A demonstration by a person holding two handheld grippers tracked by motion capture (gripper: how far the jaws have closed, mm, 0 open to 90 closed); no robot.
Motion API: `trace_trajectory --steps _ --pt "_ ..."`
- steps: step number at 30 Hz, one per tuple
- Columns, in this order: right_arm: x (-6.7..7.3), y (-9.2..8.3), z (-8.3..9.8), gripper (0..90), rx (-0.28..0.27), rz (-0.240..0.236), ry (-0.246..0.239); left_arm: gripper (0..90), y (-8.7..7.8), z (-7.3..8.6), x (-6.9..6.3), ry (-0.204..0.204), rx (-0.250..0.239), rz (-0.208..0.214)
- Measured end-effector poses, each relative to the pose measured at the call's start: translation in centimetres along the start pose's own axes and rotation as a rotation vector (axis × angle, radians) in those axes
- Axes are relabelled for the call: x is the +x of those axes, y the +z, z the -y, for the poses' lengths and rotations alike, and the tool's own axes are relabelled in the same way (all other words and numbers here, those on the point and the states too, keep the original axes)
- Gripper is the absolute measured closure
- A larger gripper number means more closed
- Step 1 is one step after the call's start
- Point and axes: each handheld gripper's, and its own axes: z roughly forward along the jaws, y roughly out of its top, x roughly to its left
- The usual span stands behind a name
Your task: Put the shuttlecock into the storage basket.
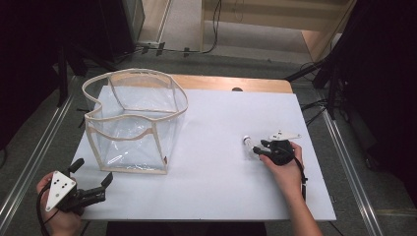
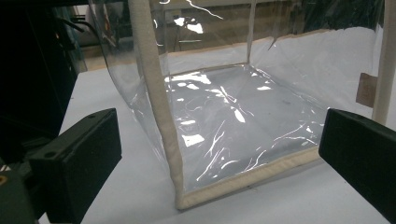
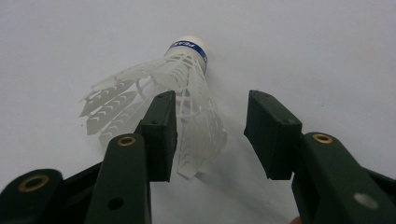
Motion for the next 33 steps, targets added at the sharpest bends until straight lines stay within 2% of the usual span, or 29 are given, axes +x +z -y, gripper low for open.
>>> trace_trajectory --steps 5,11,20,33 --pt "0.1 0.6 0.0 60.5 0.003 0.009 -0.009 0.0 0.0 0.0 0.0 0.0 0.0 0.0" --pt "0.1 0.7 -0.1 70.6 -0.028 0.006 0.009 0.0 0.0 0.0 0.0 -0.001 0.0 0.0" --pt "-0.2 0.5 -0.1 84.0 -0.054 -0.039 0.032 0.0 0.0 0.0 0.0 -0.004 0.001 0.001" --pt "0.1 -0.6 -0.6 86.5 -0.087 -0.044 0.003 0.0 0.0 0.0 0.0 -0.004 0.001 0.0"
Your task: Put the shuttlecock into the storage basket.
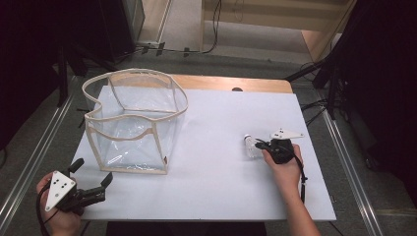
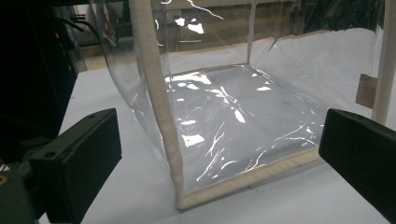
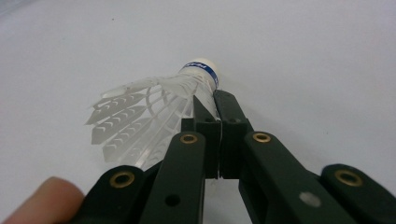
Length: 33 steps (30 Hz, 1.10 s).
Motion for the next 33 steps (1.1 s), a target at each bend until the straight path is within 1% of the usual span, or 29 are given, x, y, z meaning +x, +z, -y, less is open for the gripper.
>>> trace_trajectory --steps 2,8,11,14,21,33 --pt "0.1 -0.2 -0.1 86.5 -0.005 0.0 0.005 0.0 0.0 0.0 0.0 0.002 -0.001 0.001" --pt "0.3 -0.5 -0.6 86.3 -0.023 0.006 -0.002 0.0 0.0 0.0 0.0 0.003 0.002 0.0" --pt "0.4 -0.7 -0.9 86.3 -0.033 0.0 -0.002 0.0 0.0 0.0 0.0 0.003 0.002 0.0" --pt "0.6 -0.8 -1.2 86.3 -0.037 -0.005 -0.014 0.0 0.0 0.0 0.0 0.002 0.002 0.001" --pt "0.8 -1.2 -1.9 86.2 -0.059 -0.014 -0.012 0.0 0.0 0.0 0.0 0.001 0.003 0.001" --pt "1.2 -2.5 -4.3 86.1 -0.098 -0.029 -0.038 0.0 0.0 0.0 0.0 0.001 0.003 0.001"
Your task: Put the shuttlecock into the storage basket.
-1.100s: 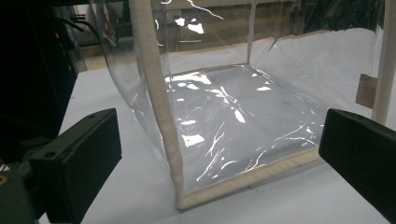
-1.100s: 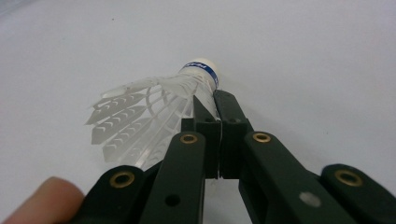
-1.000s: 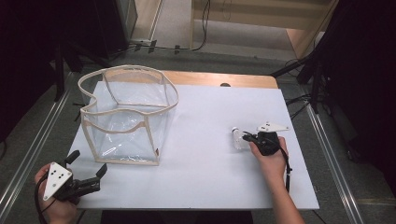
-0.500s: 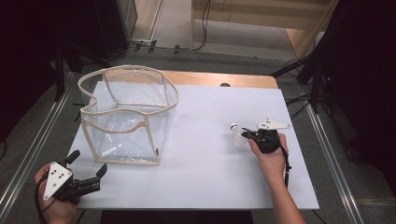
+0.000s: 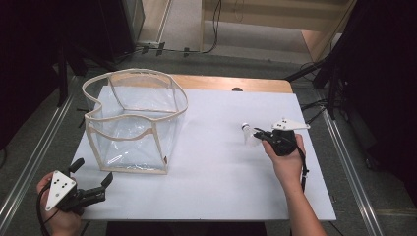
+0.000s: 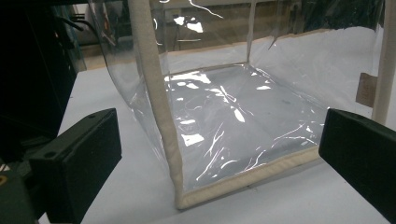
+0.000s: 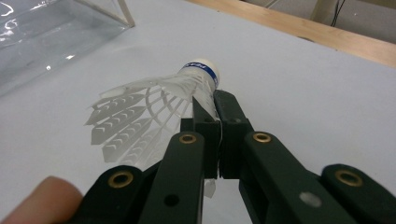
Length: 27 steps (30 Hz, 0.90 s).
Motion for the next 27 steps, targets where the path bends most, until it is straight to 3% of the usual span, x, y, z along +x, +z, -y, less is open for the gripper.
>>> trace_trajectory --steps 27 --pt "2.1 -0.2 -4.5 86.2 -0.032 -0.048 -0.06 0.0 -0.1 0.0 0.0 -0.007 -0.008 0.004"
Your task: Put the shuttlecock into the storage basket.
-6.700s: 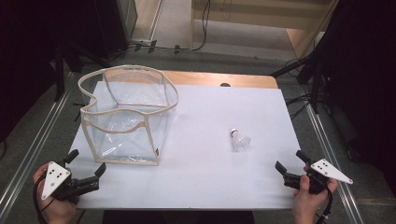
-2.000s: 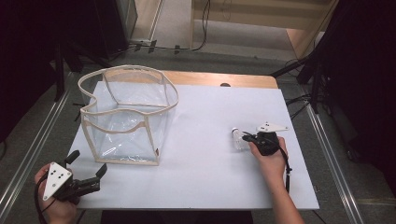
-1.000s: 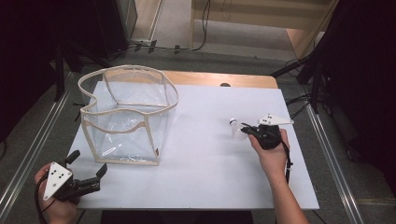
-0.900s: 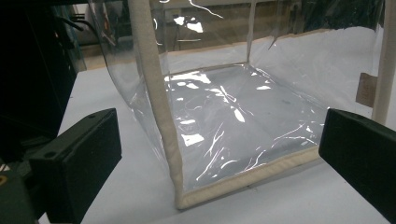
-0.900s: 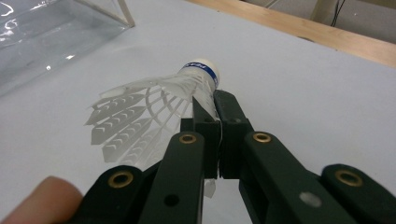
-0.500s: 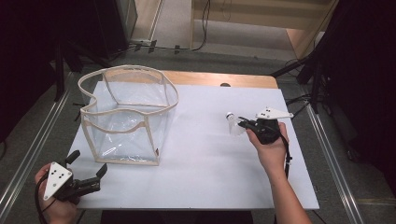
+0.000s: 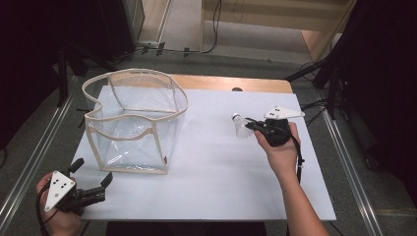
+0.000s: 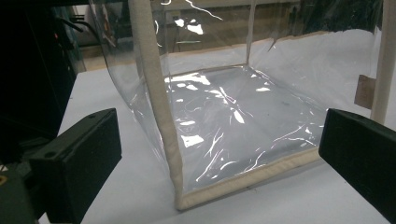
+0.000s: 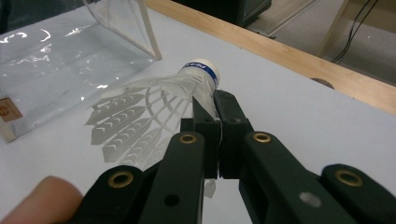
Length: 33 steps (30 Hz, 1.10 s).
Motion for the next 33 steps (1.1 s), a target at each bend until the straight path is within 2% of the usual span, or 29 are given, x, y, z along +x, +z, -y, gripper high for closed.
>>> trace_trajectory --steps 33 --pt "1.9 0.8 -4.0 86.3 -0.038 -0.05 -0.048 0.0 0.0 0.0 0.0 0.001 -0.001 0.001"
